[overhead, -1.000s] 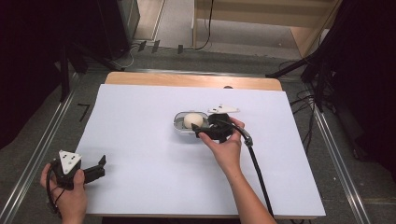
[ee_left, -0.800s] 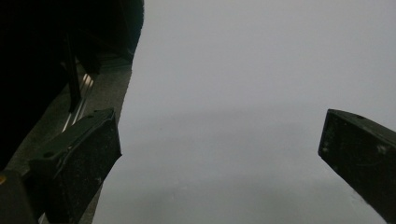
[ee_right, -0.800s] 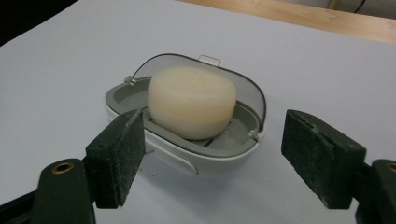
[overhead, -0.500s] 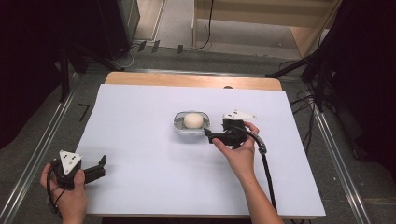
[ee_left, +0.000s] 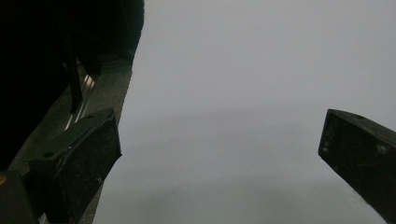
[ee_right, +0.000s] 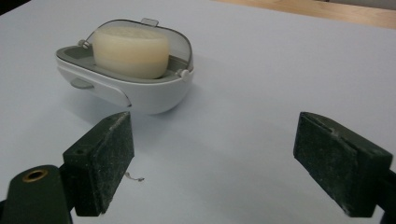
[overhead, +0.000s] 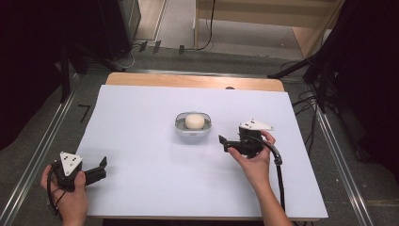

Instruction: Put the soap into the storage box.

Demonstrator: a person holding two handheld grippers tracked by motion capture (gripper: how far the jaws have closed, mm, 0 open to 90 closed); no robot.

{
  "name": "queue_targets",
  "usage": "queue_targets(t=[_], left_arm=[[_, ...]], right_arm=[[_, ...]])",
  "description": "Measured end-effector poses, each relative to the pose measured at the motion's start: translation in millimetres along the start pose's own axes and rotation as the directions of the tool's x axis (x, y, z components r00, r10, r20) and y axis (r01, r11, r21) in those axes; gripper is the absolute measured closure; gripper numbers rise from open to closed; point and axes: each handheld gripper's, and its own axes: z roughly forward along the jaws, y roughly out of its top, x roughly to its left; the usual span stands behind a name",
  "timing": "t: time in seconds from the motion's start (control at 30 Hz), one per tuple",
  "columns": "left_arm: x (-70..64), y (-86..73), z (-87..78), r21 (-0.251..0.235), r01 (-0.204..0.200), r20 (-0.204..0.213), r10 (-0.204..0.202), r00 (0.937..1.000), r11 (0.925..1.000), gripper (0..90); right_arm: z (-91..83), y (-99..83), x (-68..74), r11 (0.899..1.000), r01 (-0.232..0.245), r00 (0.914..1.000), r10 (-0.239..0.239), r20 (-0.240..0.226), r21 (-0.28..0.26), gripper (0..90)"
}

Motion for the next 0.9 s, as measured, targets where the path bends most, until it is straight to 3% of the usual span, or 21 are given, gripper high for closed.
queue_targets(t=[0.53,0.9], left_arm=[[-0.3,0.0,-0.4,0.000,-0.007,-0.004,0.007,1.0000,1.0000,0.0],[-0.6,-0.1,-0.3,-0.001,-0.009,-0.003,0.009,1.0000,1.0000,0.0]], right_arm=[[-26.0,-30.3,-34.5,0.998,-0.056,0.9973,0.056,0.048,-0.006,12.5],[-36.5,-46.9,-50.6,0.996,-0.086,0.9947,0.087,0.055,-0.009,12.6]])
